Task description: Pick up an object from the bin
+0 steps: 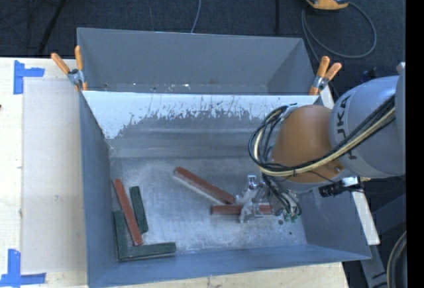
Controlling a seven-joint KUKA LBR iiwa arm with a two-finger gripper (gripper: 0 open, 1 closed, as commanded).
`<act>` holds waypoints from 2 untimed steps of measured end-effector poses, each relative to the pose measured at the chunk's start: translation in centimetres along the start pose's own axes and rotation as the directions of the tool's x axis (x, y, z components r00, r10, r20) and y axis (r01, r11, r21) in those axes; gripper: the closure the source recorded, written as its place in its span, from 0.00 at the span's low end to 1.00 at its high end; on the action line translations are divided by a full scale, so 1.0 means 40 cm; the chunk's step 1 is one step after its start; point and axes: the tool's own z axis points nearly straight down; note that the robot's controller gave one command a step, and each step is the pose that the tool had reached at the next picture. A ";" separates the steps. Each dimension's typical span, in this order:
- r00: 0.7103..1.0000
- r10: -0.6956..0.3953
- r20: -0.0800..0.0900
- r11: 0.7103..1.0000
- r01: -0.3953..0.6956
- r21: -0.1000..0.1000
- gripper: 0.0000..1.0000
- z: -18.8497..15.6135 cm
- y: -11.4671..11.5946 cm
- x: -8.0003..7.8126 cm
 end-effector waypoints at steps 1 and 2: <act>1.000 0.000 0.000 1.000 0.000 0.000 1.00 0.000 0.000 0.000; 1.000 -0.001 -0.005 1.000 0.001 0.000 1.00 -0.009 0.000 0.003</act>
Offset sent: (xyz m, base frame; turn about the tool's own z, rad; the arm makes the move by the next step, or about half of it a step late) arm 0.0001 0.0000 0.0996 -0.0001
